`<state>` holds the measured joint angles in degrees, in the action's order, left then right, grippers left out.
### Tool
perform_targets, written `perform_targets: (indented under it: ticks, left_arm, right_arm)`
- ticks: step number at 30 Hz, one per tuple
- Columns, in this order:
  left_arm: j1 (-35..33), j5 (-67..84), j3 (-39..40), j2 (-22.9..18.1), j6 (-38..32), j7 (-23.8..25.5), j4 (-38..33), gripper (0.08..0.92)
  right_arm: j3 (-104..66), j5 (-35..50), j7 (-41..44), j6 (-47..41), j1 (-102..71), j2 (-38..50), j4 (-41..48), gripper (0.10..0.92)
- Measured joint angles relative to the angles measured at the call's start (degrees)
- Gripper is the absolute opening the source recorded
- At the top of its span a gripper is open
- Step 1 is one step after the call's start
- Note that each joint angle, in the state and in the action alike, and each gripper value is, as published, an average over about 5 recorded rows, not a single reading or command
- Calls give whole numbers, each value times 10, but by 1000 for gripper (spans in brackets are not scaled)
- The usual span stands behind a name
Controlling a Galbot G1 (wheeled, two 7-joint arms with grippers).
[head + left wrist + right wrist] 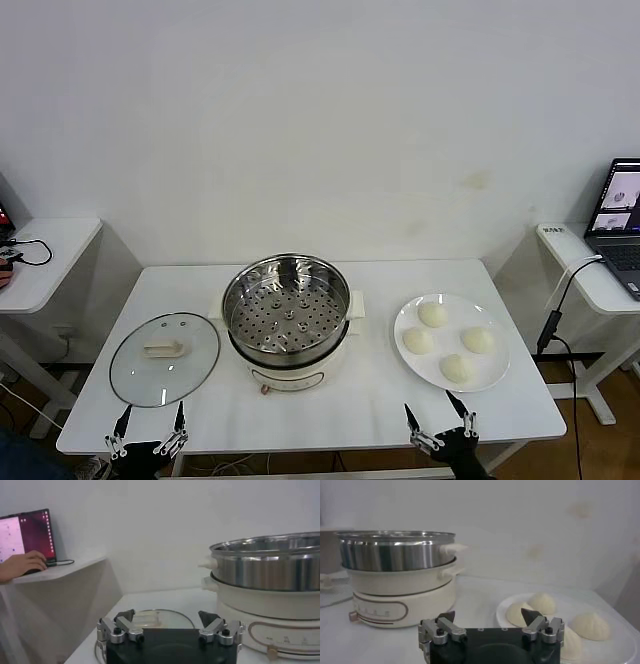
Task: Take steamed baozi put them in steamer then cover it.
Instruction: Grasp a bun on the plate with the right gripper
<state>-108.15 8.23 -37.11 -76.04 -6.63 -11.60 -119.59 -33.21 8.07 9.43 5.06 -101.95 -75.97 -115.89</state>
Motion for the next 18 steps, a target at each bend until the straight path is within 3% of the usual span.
perform_targets:
  ticks: [10,18]
  left_arm:
    - [15,-21,-13,10,25,10,-5,823]
    - [26,-47,-28,15,41,30,-11,823]
  right_arm:
    - [-30,-62,-22,-28,30,24,-7,823]
    - [-70,-150,-20,-72,86,93,9,823]
